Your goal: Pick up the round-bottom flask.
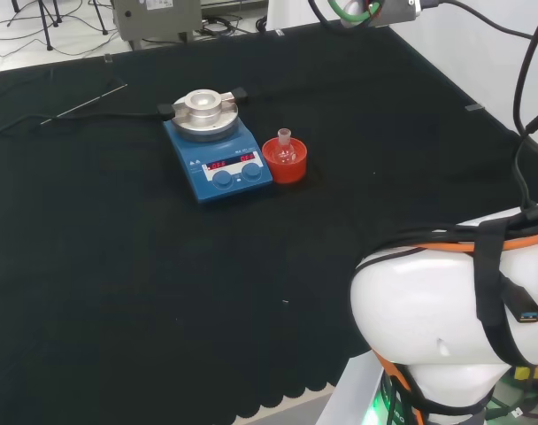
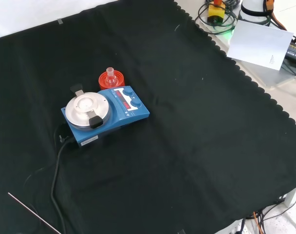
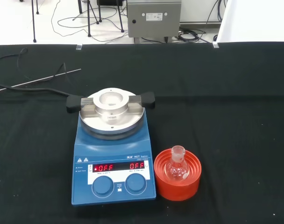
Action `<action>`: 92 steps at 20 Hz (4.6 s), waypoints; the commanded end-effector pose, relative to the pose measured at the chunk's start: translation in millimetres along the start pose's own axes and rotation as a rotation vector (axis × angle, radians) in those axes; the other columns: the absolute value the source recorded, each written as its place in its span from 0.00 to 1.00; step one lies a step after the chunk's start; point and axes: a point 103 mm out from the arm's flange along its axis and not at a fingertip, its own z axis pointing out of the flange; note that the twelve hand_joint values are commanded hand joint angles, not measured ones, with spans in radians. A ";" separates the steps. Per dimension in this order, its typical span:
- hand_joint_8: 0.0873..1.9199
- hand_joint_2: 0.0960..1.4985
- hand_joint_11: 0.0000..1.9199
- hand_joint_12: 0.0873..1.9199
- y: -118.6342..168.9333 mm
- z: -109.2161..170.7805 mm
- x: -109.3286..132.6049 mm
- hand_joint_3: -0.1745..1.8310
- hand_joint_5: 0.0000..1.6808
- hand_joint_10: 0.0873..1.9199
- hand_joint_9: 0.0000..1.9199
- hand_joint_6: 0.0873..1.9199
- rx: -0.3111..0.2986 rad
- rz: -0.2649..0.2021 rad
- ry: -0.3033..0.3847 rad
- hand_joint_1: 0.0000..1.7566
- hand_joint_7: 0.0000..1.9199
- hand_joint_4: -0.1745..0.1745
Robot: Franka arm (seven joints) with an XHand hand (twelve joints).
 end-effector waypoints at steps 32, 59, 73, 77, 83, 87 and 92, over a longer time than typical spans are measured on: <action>0.22 0.79 0.00 0.55 143.5 106.7 -53.9 0.21 0.13 0.31 0.05 0.00 0.098 0.178 0.047 0.17 0.02 0.41; 0.27 0.43 0.00 0.66 239.9 295.4 -89.5 0.42 0.23 0.33 0.14 0.00 0.218 0.203 0.209 0.43 0.07 0.37; 0.28 0.40 0.00 0.66 221.9 343.0 -88.3 0.44 0.29 0.33 0.15 0.00 0.298 0.175 0.359 0.45 0.08 0.37; 0.28 0.38 0.00 0.66 215.6 353.9 -91.9 0.45 0.30 0.32 0.15 0.00 0.300 0.166 0.431 0.46 0.09 0.38; 0.28 0.36 0.00 0.66 208.6 367.1 -88.8 0.46 0.32 0.32 0.16 0.00 0.304 0.142 0.455 0.48 0.09 0.39; 0.28 0.35 0.00 0.67 206.2 371.9 -84.8 0.46 0.32 0.32 0.16 0.00 0.274 0.121 0.445 0.49 0.10 0.39; 0.27 0.33 0.00 0.67 203.8 376.5 -80.7 0.47 0.33 0.31 0.16 0.00 0.230 0.109 0.431 0.51 0.10 0.41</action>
